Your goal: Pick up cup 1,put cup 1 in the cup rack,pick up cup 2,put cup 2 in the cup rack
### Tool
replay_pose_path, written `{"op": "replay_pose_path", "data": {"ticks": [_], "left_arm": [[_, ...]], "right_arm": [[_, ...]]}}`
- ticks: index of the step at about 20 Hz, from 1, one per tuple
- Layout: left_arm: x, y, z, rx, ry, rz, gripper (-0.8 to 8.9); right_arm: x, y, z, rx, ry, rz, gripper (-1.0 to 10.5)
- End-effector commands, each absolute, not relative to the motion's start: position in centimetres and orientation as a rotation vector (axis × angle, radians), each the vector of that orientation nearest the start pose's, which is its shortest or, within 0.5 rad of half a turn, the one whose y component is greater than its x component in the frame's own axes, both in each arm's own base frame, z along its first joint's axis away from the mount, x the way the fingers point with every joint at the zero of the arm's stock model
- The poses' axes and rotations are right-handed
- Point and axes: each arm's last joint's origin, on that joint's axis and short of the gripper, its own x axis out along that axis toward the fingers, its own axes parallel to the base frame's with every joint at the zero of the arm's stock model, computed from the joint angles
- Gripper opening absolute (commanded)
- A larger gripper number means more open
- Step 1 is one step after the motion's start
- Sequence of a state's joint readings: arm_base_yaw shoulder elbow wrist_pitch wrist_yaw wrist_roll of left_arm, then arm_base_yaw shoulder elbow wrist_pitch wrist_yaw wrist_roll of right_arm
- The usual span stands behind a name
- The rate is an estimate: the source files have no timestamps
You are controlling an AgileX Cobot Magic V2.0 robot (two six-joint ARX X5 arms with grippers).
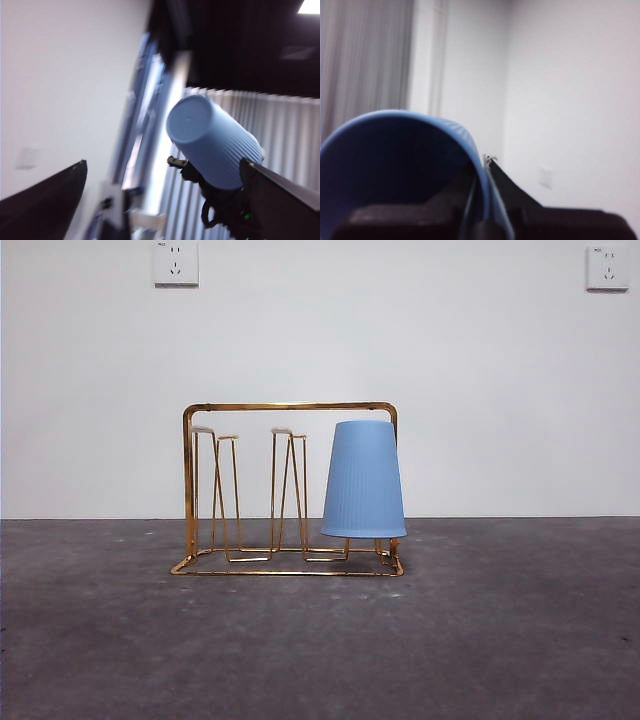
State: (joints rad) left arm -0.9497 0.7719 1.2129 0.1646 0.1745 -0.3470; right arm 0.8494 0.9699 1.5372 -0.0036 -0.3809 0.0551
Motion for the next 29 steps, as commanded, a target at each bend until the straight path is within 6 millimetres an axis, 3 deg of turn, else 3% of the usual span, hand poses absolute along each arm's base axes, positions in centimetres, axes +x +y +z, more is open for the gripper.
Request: {"op": "replay_pose_path", "data": {"ticks": [1, 8, 14, 29], "left_arm": [[6.7, -10.6, 50.4, -0.578, -0.434, -1.29, 5.31], [9.0, -14.5, 50.3, -0.67, -0.486, -1.476, 5.31], [10.3, -16.5, 49.9, -0.739, -0.535, -1.543, 5.31], [10.8, -17.1, 49.9, -0.815, -0.653, -1.588, 5.31]], "right_arm": [[7.5, 10.3, 55.4, 0.18, -0.571, 1.235, -0.1], [7.2, 10.1, 56.0, 0.199, -0.642, 1.276, -0.1], [7.4, 10.3, 56.0, 0.198, -0.641, 1.277, -0.1], [10.4, 13.8, 54.7, 0.178, -0.537, 1.302, -0.1]]}}
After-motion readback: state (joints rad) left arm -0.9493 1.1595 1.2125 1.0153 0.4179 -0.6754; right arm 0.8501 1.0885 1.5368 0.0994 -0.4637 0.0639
